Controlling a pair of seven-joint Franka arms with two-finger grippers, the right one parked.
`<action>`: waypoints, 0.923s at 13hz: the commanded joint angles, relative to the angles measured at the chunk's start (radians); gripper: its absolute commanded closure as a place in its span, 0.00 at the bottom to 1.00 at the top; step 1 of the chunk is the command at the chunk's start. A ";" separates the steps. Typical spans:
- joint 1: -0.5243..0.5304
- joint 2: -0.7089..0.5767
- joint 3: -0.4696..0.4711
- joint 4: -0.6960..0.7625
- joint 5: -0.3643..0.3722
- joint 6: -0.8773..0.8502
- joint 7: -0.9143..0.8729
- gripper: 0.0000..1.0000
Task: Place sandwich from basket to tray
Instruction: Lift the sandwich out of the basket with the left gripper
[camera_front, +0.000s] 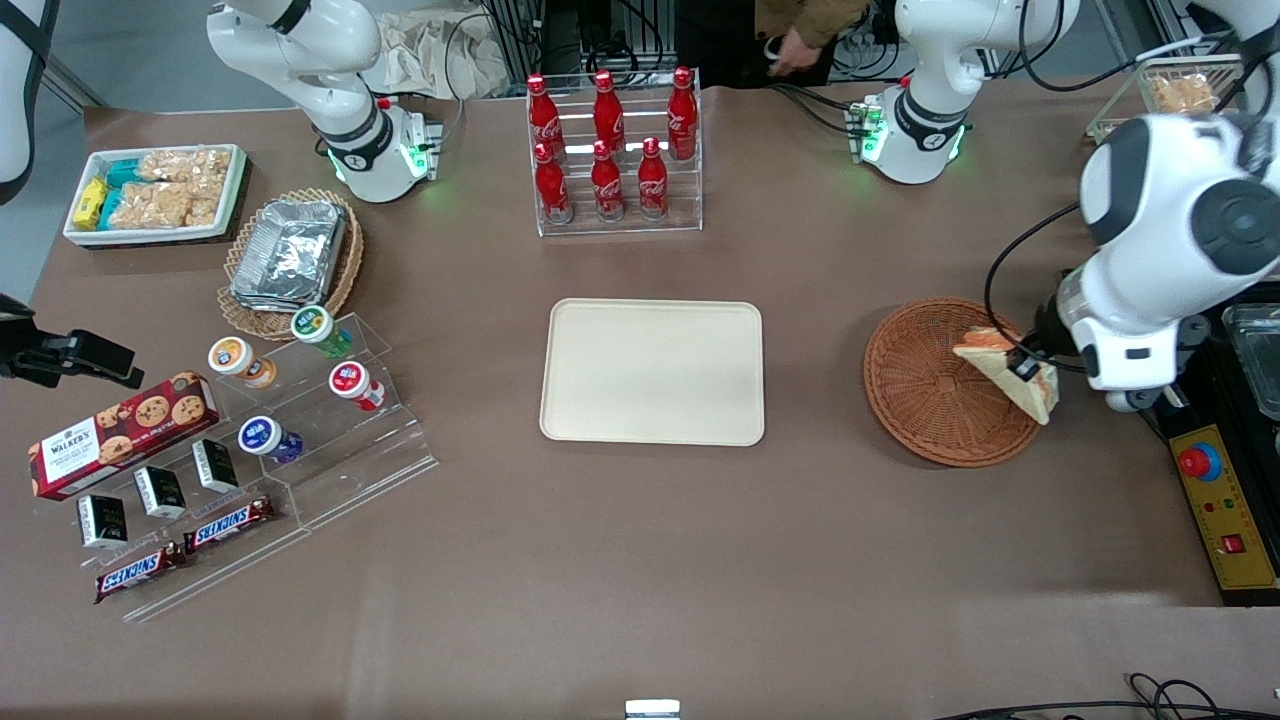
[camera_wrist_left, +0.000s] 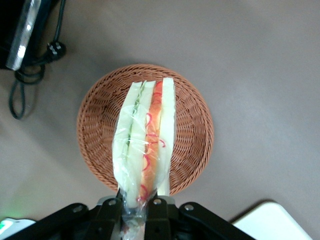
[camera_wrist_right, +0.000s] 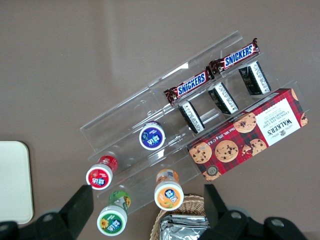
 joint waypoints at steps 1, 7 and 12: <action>-0.006 0.034 -0.013 0.161 0.015 -0.155 0.113 0.96; -0.009 0.081 -0.215 0.162 0.015 -0.163 0.230 0.96; -0.049 0.254 -0.417 0.167 0.026 -0.063 0.223 0.96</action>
